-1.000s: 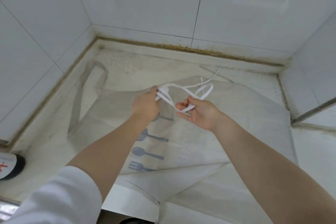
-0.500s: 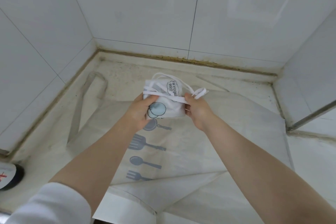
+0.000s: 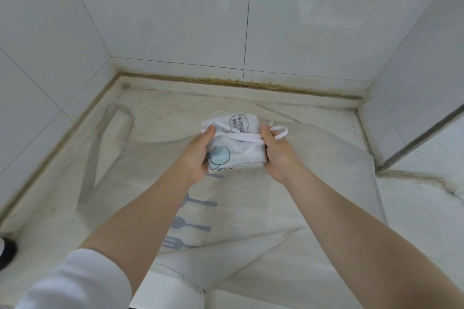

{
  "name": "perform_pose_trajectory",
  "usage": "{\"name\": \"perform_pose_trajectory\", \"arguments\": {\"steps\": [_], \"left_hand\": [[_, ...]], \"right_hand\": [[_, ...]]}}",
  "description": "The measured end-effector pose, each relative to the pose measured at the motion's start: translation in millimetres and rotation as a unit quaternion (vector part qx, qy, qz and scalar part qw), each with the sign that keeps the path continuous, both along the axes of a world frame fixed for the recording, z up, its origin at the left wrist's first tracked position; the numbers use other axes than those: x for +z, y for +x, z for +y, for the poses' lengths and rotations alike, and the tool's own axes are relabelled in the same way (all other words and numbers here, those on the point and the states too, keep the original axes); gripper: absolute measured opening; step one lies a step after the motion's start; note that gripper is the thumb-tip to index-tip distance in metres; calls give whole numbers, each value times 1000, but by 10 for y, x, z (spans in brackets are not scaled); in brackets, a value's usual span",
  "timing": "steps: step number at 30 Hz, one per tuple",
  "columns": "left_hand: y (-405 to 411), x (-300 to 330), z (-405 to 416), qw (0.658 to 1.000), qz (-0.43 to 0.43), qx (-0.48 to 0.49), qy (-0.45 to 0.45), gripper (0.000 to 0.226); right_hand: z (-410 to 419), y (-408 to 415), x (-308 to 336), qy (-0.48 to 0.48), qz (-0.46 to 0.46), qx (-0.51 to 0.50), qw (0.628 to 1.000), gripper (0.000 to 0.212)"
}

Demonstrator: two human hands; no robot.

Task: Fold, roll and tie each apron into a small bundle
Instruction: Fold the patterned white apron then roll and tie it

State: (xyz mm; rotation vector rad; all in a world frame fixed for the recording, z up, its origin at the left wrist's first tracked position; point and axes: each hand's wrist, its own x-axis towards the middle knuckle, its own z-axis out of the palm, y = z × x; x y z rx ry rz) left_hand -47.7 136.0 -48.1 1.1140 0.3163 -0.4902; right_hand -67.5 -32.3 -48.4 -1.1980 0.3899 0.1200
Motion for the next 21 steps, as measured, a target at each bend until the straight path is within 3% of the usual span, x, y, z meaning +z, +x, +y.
{"name": "perform_pose_trajectory", "arguments": {"steps": [4,7,10,12,13,15,18,20,21], "left_hand": [[-88,-76,13,987,15,4,-161,36],[-75,-66,-7,981,6,-16,-192,42],[45,-96,-5,992,-19,0,-122,26],[127,-127,-13,998,-37,32,34,15],[152,-169,-21,992,-30,49,113,22],[148,-231,-65,983,13,76,165,36],[79,-301,-118,982,107,113,110,30],[15,-293,-129,980,147,92,102,34],[-20,-300,-133,981,156,66,99,38]], "right_hand": [[-22,41,182,-74,-11,35,997,29],[-70,94,260,-87,-11,96,992,31],[-130,105,199,-138,-30,130,981,30],[-113,98,169,-261,-82,124,954,23],[-76,101,139,-332,-109,130,928,22],[18,121,37,-492,-170,159,839,24],[164,110,-140,-688,-311,136,641,20],[181,65,-252,-734,-365,123,560,24],[187,25,-326,-742,-372,140,539,27]]}}
